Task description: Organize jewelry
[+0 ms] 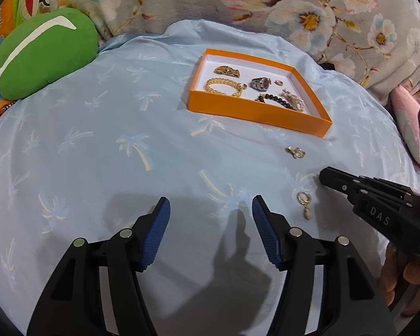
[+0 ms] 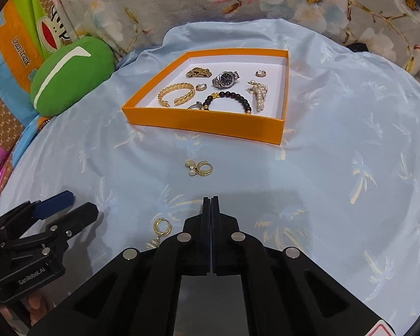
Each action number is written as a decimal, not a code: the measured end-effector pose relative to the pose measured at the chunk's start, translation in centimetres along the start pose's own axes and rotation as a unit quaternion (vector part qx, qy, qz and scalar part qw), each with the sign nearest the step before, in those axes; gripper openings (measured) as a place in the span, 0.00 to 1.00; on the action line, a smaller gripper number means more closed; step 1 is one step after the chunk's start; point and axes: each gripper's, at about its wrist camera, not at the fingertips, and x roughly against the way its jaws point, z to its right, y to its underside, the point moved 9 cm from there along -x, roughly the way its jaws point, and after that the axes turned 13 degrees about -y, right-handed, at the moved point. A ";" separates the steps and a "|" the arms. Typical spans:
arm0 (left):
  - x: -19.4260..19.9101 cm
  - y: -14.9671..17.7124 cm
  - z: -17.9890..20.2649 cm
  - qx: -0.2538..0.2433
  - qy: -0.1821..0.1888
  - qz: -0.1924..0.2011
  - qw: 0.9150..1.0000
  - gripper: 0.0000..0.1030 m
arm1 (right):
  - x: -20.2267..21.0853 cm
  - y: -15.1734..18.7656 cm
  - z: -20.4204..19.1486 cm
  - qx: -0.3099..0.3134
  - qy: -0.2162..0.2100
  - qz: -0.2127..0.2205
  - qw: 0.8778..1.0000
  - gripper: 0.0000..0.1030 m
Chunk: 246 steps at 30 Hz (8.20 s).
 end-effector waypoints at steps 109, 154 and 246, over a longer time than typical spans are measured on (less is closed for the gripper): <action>-11.4 -20.7 6.4 0.007 0.000 0.061 0.998 0.46 | -4.0 -17.2 9.1 -0.032 0.026 0.117 0.992 0.29; -0.9 -2.1 0.3 -0.019 -0.106 0.018 0.994 0.69 | 2.6 1.4 0.4 -0.024 0.107 0.056 0.992 0.71; -3.8 -5.2 2.0 -0.034 -0.136 0.016 0.990 0.70 | 0.4 -1.4 3.8 -0.030 0.157 0.037 0.986 0.72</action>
